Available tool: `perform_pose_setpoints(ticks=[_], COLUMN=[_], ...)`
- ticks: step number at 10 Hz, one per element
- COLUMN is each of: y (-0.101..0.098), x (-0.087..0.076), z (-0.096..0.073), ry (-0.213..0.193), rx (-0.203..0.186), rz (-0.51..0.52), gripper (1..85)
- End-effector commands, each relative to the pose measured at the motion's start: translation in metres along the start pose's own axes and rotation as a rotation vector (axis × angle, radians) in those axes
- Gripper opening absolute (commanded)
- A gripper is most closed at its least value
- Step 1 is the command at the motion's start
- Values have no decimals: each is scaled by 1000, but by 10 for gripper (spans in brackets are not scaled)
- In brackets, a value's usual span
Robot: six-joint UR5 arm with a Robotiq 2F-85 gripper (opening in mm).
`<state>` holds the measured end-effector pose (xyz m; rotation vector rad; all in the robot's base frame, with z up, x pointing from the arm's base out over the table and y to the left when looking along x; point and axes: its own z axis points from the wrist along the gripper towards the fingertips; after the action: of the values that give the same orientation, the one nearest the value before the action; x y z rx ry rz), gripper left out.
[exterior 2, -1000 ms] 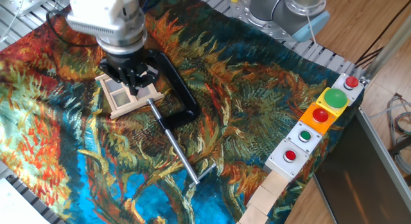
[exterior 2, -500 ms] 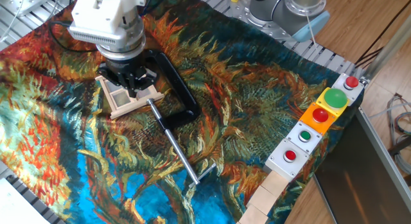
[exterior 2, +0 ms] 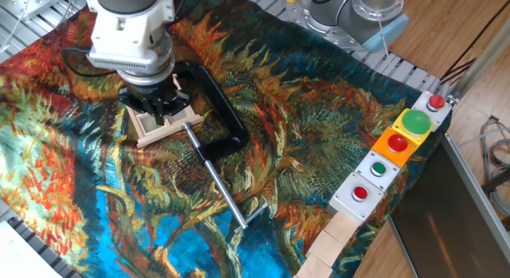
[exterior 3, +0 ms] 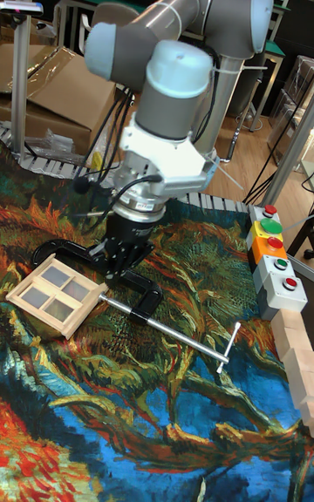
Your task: Open a sliding window
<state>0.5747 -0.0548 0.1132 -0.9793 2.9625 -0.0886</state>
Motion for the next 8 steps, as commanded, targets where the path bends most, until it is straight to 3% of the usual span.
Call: perform_pose_setpoints(ticks=[1,3,4,5,6,8], y=[-4,-10,-11,-23,-40,-51], x=[0,-1,5,22,36,48], z=[8,8,10,19,27,38], ry=[-28,-30,17,76,92,57], rx=[-8,14,29,63,89,58], rz=[-39,-1,-14,-53,-92,-119], gripper=[13,13,13,13,13,13])
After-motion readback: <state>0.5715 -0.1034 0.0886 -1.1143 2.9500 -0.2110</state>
